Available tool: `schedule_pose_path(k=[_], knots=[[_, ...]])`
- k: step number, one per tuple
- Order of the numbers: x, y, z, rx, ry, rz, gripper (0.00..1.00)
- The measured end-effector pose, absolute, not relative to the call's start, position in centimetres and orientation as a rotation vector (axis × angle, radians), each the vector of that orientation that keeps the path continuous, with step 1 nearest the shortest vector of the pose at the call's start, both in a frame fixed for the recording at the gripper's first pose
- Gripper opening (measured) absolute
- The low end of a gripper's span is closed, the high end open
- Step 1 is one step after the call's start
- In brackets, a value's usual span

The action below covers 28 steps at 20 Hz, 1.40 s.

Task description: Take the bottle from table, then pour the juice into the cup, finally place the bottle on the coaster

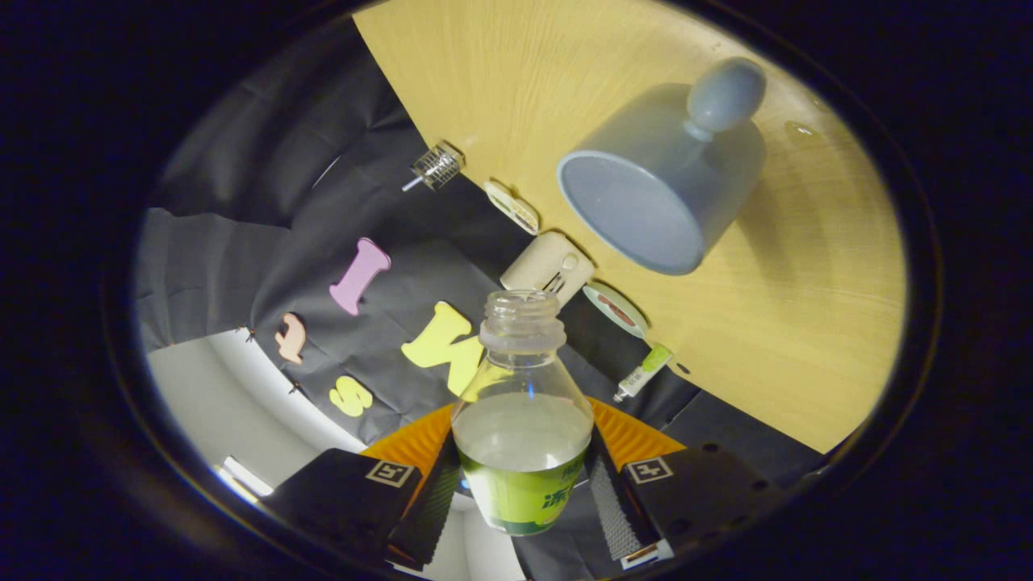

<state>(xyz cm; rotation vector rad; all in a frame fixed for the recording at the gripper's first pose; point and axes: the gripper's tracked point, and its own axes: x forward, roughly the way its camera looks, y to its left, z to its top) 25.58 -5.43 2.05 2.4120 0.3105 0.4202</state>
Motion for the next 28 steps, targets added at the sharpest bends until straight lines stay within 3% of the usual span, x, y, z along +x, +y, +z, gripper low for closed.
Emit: schedule_pose_path(k=[14,28], knots=[[25.4,-5.6,0.6,2.325,0.292,0.345,0.81],[23.1,-9.6,5.4,1.649,0.039,0.32,0.8]])
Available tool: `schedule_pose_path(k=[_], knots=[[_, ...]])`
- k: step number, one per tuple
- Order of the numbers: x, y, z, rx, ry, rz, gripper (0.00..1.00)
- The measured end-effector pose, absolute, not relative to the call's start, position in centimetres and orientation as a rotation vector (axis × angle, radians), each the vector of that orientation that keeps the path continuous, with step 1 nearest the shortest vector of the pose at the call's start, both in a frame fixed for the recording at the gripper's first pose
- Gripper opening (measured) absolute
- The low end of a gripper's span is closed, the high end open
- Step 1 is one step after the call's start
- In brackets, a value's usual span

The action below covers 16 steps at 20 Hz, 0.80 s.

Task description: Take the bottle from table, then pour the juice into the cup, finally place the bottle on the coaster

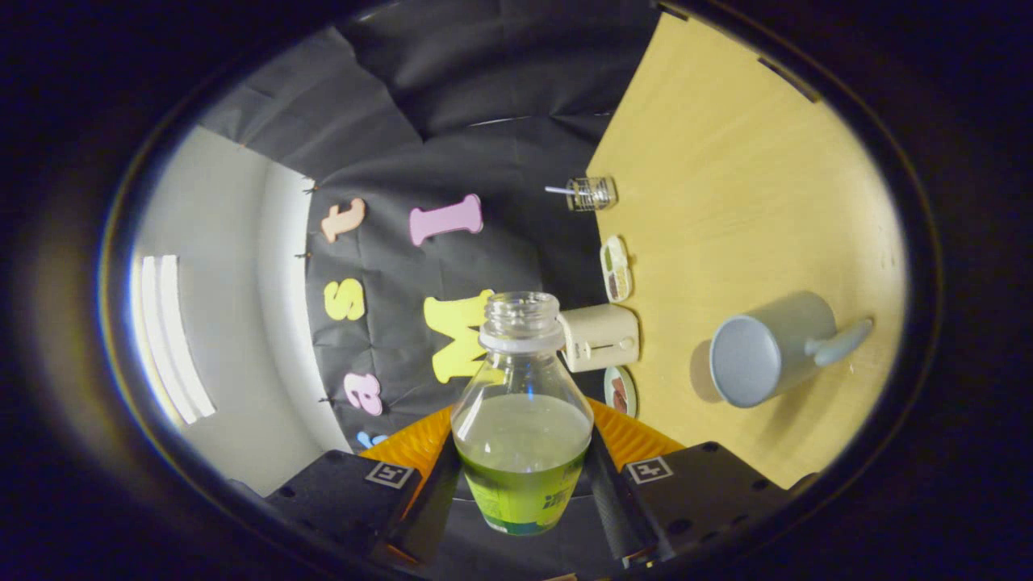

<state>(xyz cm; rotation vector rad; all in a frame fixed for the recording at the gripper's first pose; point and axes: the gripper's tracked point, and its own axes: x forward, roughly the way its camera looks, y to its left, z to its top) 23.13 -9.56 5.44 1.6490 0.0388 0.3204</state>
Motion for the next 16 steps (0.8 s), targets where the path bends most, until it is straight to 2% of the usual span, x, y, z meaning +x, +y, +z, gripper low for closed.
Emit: schedule_pose_path(k=[10,16], knots=[[21.7,-9.6,7.2,1.143,0.009,0.233,0.81],[21.2,-9.3,9.1,0.779,-0.071,0.203,0.81]])
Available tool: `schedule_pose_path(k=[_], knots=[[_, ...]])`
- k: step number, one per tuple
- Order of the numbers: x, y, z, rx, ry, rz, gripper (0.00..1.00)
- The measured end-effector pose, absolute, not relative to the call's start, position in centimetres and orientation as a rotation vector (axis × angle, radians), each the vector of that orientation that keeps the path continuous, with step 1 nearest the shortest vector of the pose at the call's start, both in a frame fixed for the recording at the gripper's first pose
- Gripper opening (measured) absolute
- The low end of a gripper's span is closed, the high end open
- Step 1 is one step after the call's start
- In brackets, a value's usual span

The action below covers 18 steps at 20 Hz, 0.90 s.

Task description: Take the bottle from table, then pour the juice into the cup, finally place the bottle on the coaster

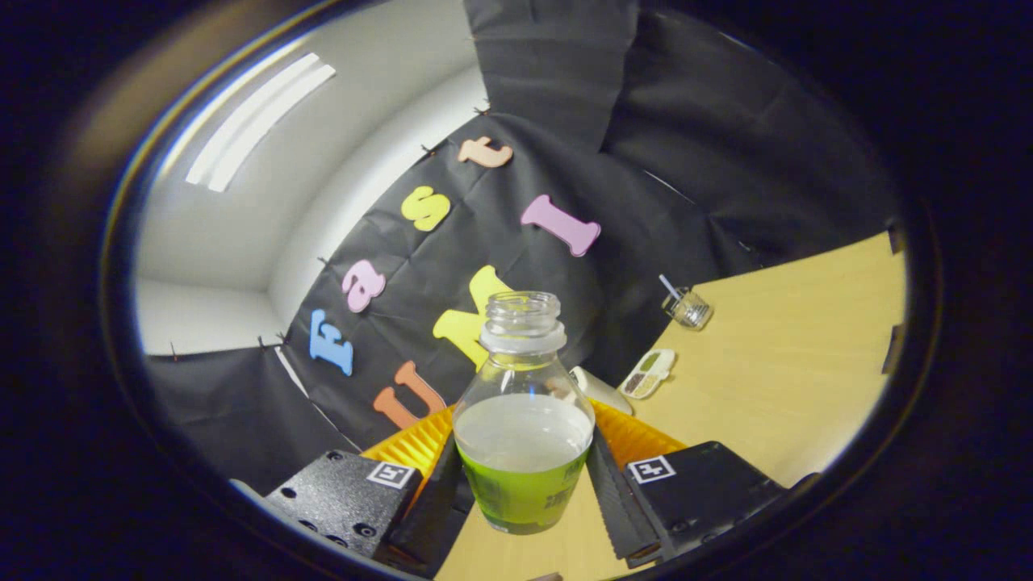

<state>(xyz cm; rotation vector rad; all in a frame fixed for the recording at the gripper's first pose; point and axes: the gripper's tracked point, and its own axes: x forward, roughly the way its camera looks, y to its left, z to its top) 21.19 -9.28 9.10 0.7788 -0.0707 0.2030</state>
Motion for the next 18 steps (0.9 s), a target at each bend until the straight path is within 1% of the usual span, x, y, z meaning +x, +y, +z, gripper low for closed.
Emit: schedule_pose_path(k=[2,6,8,15,18], knots=[[21.3,-9.5,9.3,0.646,-0.061,0.172,0.81],[21.4,-7.6,9.8,0.556,-0.056,0.195,0.81],[22.0,-6.6,9.0,0.485,-0.026,0.178,0.82],[27.2,-5.0,7.0,0.145,0.084,0.061,0.82],[30.1,-3.3,5.8,0.072,0.105,0.079,0.82]])
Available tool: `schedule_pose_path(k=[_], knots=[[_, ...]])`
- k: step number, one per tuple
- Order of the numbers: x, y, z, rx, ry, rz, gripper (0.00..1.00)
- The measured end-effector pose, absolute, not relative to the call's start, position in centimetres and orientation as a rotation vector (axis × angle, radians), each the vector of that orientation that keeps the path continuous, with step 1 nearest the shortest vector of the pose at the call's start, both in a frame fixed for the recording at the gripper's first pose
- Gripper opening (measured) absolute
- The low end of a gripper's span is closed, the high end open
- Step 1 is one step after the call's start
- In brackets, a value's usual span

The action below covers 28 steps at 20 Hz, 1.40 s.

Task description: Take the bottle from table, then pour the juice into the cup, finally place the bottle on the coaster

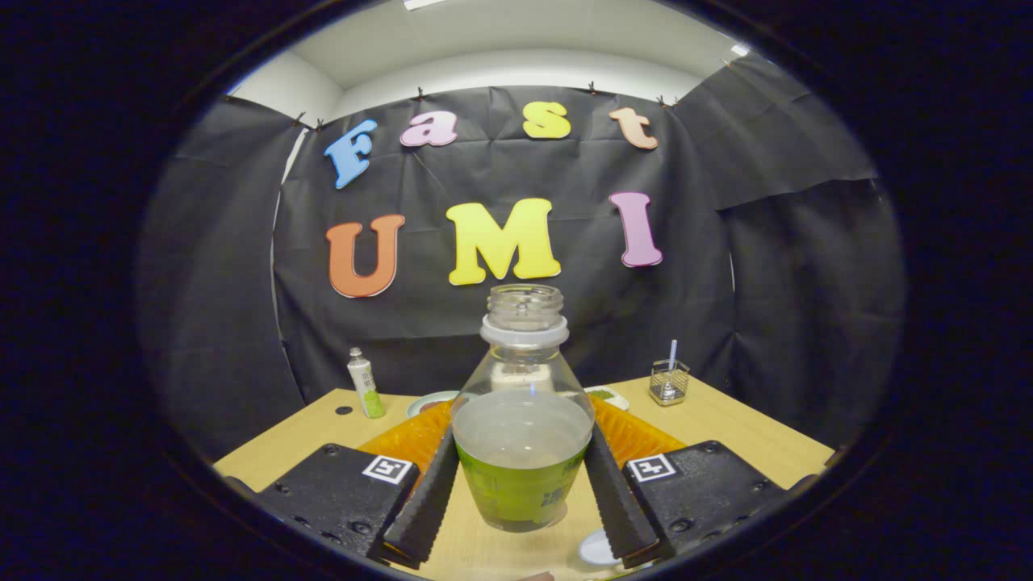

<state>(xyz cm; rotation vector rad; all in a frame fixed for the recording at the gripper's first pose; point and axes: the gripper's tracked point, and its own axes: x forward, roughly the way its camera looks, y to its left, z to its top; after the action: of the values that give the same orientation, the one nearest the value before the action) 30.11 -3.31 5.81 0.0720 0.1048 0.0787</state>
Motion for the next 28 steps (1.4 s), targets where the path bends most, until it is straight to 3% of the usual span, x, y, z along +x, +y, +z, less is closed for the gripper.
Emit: schedule_pose_path(k=[10,28], knots=[[39.3,-1.3,-3.6,-0.108,0.189,0.104,0.83],[38.4,-2.1,-6.0,-0.074,0.223,0.071,0.83]])
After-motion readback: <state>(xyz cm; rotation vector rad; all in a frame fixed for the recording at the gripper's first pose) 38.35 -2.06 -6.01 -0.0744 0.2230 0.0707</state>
